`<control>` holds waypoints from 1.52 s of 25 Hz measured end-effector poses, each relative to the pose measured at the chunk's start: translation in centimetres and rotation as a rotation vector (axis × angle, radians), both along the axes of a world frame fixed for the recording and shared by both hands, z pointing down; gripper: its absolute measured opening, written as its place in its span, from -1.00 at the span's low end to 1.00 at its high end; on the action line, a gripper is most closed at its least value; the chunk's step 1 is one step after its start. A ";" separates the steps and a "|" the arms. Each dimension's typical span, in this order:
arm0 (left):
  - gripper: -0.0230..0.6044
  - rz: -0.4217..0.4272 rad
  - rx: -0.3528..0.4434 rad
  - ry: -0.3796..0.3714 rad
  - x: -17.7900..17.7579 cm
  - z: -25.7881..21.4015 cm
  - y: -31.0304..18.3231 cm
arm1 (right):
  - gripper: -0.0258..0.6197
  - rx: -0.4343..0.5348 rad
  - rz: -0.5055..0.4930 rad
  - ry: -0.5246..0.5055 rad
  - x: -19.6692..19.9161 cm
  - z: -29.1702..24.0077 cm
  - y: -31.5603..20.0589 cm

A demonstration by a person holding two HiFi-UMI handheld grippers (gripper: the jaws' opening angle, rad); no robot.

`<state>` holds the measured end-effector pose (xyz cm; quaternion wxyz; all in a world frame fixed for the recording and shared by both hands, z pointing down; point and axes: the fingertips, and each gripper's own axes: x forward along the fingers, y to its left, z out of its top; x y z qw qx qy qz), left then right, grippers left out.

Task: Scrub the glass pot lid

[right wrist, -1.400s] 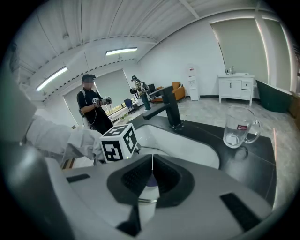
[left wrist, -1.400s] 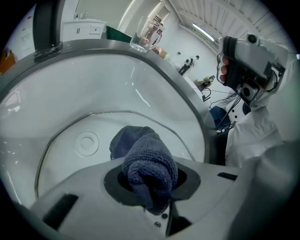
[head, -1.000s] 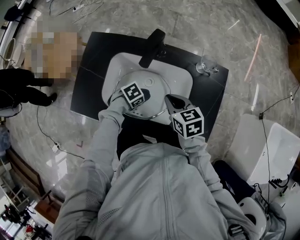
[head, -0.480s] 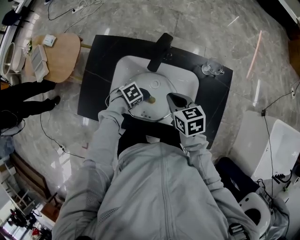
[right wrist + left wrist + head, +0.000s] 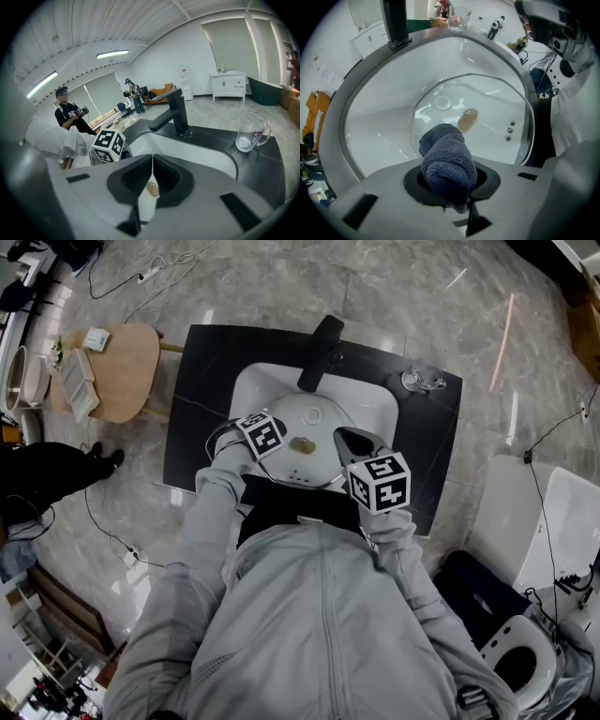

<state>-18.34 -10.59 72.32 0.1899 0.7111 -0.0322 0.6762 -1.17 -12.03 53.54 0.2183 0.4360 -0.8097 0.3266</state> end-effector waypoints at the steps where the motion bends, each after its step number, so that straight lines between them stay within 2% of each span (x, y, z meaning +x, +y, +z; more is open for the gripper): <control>1: -0.65 0.011 0.002 -0.006 -0.1 0.0 0.1 | -0.83 0.000 0.005 0.001 0.2 0.0 0.1; 4: -0.65 0.011 -0.033 -0.007 -0.1 0.0 1.0 | -0.83 -0.006 0.018 -0.002 0.7 0.1 0.6; 7: -0.65 -0.026 -0.078 0.013 0.2 -0.1 2.1 | -0.83 -0.012 0.025 -0.006 1.2 0.4 1.2; 10: -0.65 -0.062 -0.088 0.027 0.9 -1.3 2.7 | -0.83 -0.019 0.024 -0.009 1.7 0.6 1.9; 23: -0.65 -0.138 -0.194 0.187 8.7 -2.9 7.4 | -0.83 -0.016 -0.014 -0.017 4.2 0.6 3.7; 35: -0.65 -0.224 -0.325 0.372 15.4 -4.8 10.0 | -0.83 -0.013 -0.048 -0.013 7.2 0.6 5.4; 38: -0.65 -0.231 -0.341 0.381 16.1 -5.0 10.3 | -0.83 -0.015 -0.050 -0.011 7.9 0.7 5.6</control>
